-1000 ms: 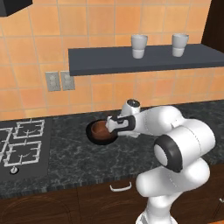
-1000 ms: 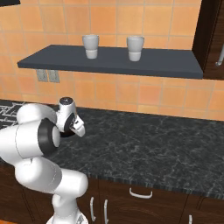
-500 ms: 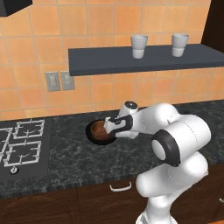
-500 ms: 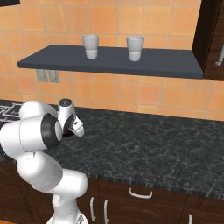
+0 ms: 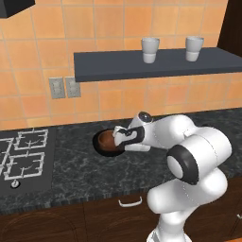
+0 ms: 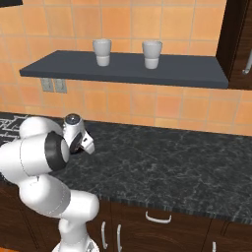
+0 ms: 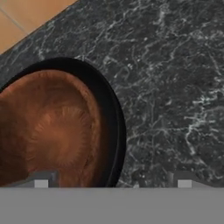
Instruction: Pick up the bowls on the counter and stack them on top of one another in the open cabinet. Place the smaller bowl on top of the larger bowl.
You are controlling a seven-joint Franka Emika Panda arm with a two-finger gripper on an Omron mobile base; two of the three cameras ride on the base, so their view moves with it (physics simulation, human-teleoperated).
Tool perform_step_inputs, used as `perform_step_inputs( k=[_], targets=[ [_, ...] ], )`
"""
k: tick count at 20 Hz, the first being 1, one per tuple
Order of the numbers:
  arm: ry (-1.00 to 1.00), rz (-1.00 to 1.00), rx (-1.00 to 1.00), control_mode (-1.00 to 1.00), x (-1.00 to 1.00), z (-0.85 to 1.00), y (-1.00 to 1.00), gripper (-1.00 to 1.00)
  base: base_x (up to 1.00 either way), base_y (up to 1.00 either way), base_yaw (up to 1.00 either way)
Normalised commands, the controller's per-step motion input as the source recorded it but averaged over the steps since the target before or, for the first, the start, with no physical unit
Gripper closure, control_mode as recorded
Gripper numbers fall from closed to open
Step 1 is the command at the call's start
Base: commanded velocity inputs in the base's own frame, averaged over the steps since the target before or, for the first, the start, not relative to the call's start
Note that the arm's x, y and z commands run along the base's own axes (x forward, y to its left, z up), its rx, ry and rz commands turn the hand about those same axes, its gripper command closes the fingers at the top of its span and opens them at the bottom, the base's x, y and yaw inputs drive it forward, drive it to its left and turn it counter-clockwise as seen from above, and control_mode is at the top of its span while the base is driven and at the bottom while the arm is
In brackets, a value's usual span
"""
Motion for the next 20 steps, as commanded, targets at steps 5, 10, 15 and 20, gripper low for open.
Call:
perform_step_inputs(
  k=[5,10,15,20],
  targets=[
    [0.07,0.0,-0.02,-1.0,0.03,-0.6,0.01,-1.0,0.0,0.0,0.0],
    [0.02,0.0,-0.01,-1.0,0.15,-0.33,0.06,1.0,0.0,0.0,0.0],
    [0.0,0.0,0.0,-1.0,0.01,0.0,0.0,1.0,0.0,0.0,0.0],
    [-0.01,-0.07,0.05,-1.0,-0.46,0.16,-0.09,1.0,0.0,0.0,0.0]
  ],
)
